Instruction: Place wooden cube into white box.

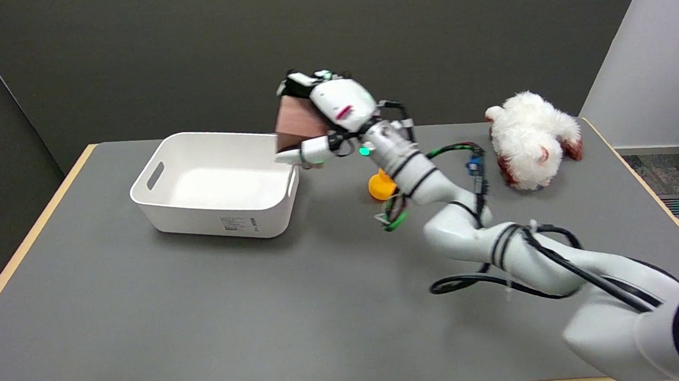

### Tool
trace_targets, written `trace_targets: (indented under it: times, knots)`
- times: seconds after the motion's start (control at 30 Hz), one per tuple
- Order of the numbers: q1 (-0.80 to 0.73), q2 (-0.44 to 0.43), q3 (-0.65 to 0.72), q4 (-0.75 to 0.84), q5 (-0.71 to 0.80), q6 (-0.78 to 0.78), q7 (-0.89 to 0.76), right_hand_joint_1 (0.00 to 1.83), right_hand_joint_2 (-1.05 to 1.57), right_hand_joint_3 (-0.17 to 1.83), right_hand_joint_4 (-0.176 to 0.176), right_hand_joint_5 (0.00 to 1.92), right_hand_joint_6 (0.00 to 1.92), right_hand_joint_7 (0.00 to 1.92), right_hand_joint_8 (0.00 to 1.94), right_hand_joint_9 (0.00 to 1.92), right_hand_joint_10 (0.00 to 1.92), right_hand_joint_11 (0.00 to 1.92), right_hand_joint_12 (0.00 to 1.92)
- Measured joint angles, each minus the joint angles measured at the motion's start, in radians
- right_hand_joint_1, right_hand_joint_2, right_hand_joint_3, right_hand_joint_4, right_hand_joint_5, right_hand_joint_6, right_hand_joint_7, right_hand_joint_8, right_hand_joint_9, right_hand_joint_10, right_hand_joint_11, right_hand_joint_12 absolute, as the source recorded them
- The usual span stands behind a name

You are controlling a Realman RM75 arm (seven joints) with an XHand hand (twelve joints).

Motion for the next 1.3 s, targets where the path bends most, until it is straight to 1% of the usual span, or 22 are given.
trace_targets:
  times: [0.23, 0.5, 0.53, 0.57, 0.6, 0.67, 0.73, 0.8, 0.83, 0.87, 0.97, 1.03, 1.13, 1.17, 1.23, 1.3]
  knots:
    - [0.079, -0.092, -0.070, -0.075, 0.044, -0.083, -0.045, 1.18, 1.14, 0.30, -0.176, 0.65, 1.49, 0.71, 1.53, 0.85, 1.49, 0.35, 1.92]
    - [0.122, -0.155, -0.116, -0.130, 0.079, -0.132, -0.070, 1.18, 1.14, 0.30, -0.176, 0.65, 1.49, 0.70, 1.53, 0.85, 1.49, 0.35, 1.92]
    - [0.125, -0.161, -0.121, -0.137, 0.084, -0.138, -0.072, 1.07, 1.06, 0.43, -0.130, 0.60, 1.36, 0.71, 1.43, 0.82, 1.45, 0.33, 1.89]
    - [0.126, -0.163, -0.122, -0.138, 0.085, -0.139, -0.072, 0.85, 0.90, 0.68, -0.036, 0.50, 1.09, 0.73, 1.22, 0.76, 1.37, 0.29, 1.84]
    - [0.129, -0.169, -0.126, -0.145, 0.091, -0.144, -0.075, 0.69, 0.78, 0.86, 0.029, 0.42, 0.88, 0.73, 1.05, 0.71, 1.30, 0.28, 1.79]
    - [0.132, -0.176, -0.132, -0.152, 0.101, -0.150, -0.078, 0.60, 0.75, 0.89, 0.041, 0.37, 0.73, 0.67, 0.88, 0.62, 1.19, 0.29, 1.61]
    - [0.133, -0.181, -0.135, -0.158, 0.109, -0.155, -0.079, 0.47, 0.70, 0.90, 0.057, 0.27, 0.52, 0.53, 0.59, 0.43, 0.93, 0.16, 1.31]
    - [0.135, -0.186, -0.138, -0.164, 0.116, -0.158, -0.082, 0.42, 0.71, 0.85, 0.059, 0.26, 0.48, 0.47, 0.49, 0.35, 0.82, 0.04, 1.14]
    - [0.135, -0.187, -0.139, -0.166, 0.120, -0.161, -0.083, 0.39, 0.67, 0.89, 0.061, 0.24, 0.48, 0.42, 0.47, 0.29, 0.75, 0.01, 1.05]
    - [0.135, -0.189, -0.140, -0.168, 0.122, -0.162, -0.084, 0.37, 0.62, 0.96, 0.061, 0.22, 0.49, 0.37, 0.47, 0.25, 0.70, 0.00, 0.99]
    - [0.138, -0.192, -0.140, -0.174, 0.129, -0.166, -0.087, 0.33, 0.60, 0.97, 0.064, 0.19, 0.47, 0.30, 0.41, 0.15, 0.63, 0.00, 0.84]
    - [0.138, -0.193, -0.139, -0.177, 0.133, -0.168, -0.089, 0.31, 0.59, 0.96, 0.064, 0.18, 0.46, 0.27, 0.38, 0.12, 0.60, 0.00, 0.79]
    - [0.138, -0.192, -0.135, -0.177, 0.138, -0.171, -0.092, 0.31, 0.59, 0.96, 0.063, 0.17, 0.45, 0.26, 0.37, 0.10, 0.59, 0.00, 0.77]
    - [0.138, -0.190, -0.134, -0.177, 0.139, -0.171, -0.093, 0.31, 0.59, 0.95, 0.063, 0.18, 0.44, 0.27, 0.36, 0.10, 0.59, 0.00, 0.77]
    - [0.138, -0.188, -0.129, -0.173, 0.141, -0.172, -0.094, 0.33, 0.65, 0.82, 0.062, 0.20, 0.39, 0.29, 0.30, 0.12, 0.55, 0.00, 0.76]
    - [0.134, -0.184, -0.123, -0.165, 0.144, -0.172, -0.095, 0.34, 0.64, 0.84, 0.061, 0.20, 0.39, 0.29, 0.29, 0.11, 0.56, 0.00, 0.77]
